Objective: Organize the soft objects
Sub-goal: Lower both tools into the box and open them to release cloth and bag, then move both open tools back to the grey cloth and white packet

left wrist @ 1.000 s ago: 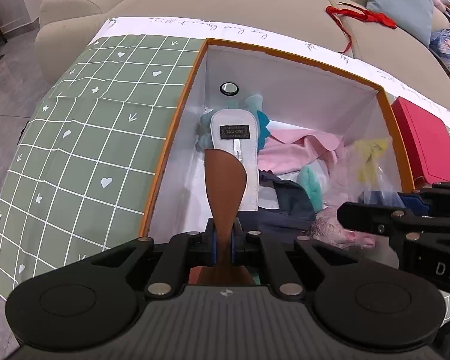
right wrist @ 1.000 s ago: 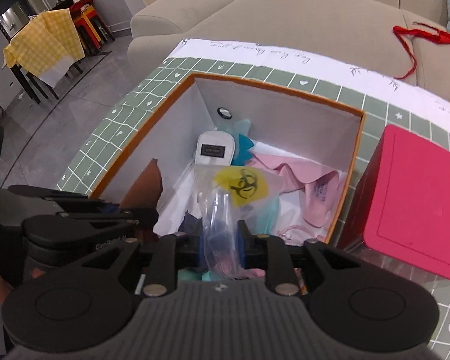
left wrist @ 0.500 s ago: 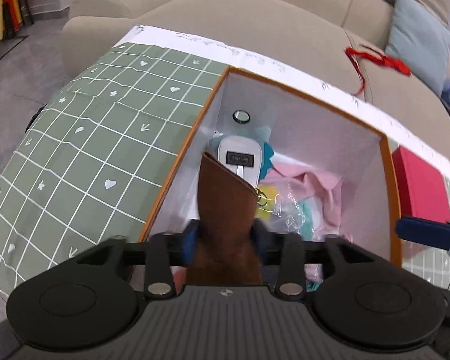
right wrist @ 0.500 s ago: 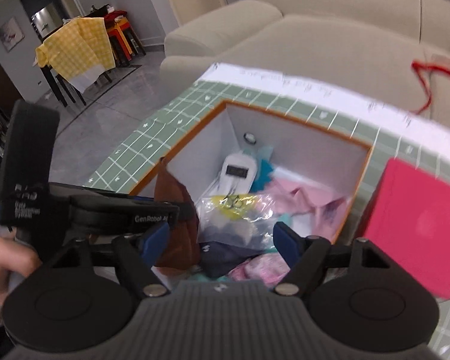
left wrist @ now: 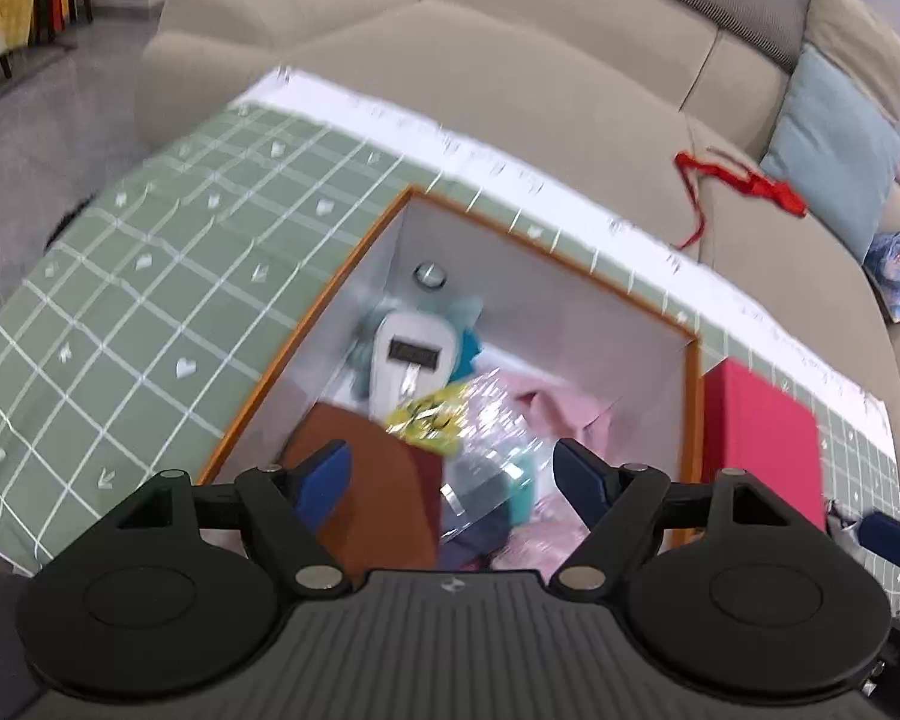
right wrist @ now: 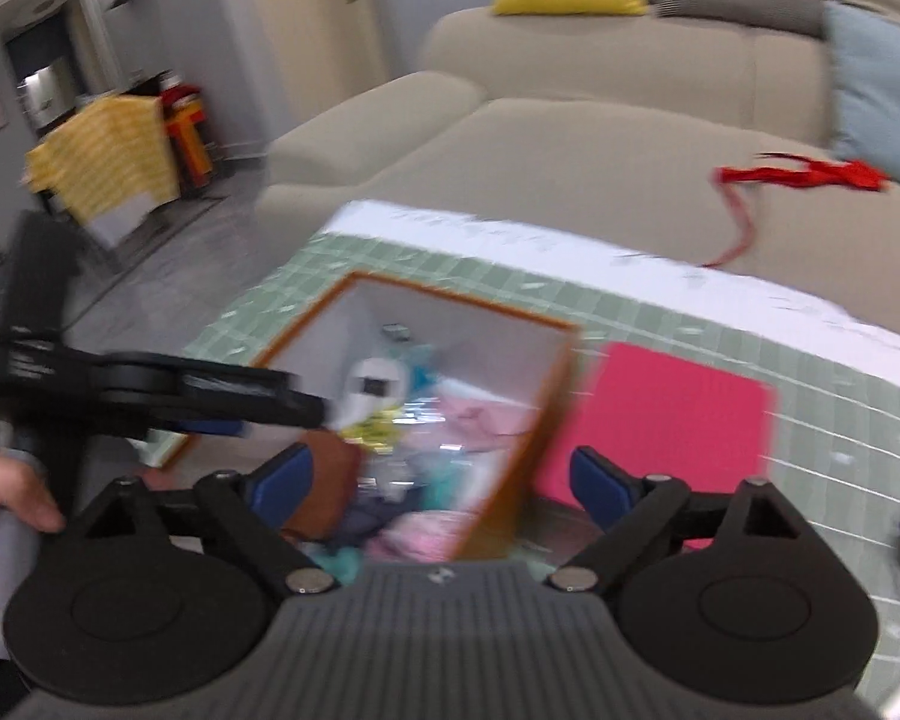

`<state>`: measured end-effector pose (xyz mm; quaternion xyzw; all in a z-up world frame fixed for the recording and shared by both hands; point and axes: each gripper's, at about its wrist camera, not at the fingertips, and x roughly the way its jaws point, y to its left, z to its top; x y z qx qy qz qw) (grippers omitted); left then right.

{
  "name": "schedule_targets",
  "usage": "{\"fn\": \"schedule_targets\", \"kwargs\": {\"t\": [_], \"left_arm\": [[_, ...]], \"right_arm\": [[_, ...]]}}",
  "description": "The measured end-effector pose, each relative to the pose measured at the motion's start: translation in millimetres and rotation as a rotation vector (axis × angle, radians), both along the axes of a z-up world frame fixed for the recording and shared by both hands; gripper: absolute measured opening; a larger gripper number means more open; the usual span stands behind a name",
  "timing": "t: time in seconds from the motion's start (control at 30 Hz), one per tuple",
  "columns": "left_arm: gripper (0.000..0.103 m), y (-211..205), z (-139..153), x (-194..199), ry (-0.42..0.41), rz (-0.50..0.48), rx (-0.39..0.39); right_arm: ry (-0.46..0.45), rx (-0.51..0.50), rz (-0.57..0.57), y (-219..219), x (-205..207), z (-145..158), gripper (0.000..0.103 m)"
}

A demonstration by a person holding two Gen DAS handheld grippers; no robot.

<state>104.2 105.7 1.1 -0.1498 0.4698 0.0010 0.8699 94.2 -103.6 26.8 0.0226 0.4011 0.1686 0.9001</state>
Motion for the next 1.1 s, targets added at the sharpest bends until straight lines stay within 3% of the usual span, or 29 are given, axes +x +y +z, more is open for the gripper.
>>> {"fn": "schedule_targets", "kwargs": {"t": [0.13, 0.33, 0.47, 0.57, 0.73, 0.87, 1.1], "left_arm": [[0.090, -24.1, 22.0, -0.6, -0.062, -0.017, 0.002], [0.090, -73.0, 42.2, -4.0, -0.115, -0.041, -0.053], [0.090, -103.6, 39.4, -9.0, -0.099, -0.109, -0.070], [0.090, -124.4, 36.1, -15.1, -0.093, -0.175, -0.053], [0.090, -146.4, 32.7, -26.1, -0.086, -0.233, -0.044], [0.090, -153.4, 30.5, -29.3, -0.077, -0.244, -0.021], [0.090, -156.8, 29.7, -32.3, -0.072, -0.264, -0.002]], "right_arm": [[0.000, -0.053, -0.189, -60.5, -9.5, 1.6, 0.099], [0.033, -0.073, -0.669, -181.2, -33.6, -29.7, 0.100], [0.186, -0.101, -0.958, -243.5, -48.7, -84.1, 0.100], [0.296, -0.094, -1.094, -278.9, -63.7, -124.5, 0.100], [0.426, -0.018, -1.167, -311.4, -78.0, -168.5, 0.101], [0.393, -0.023, -1.178, -314.5, -75.0, -171.5, 0.101], [0.379, -0.043, -1.100, -303.3, -66.0, -169.3, 0.101]]}}
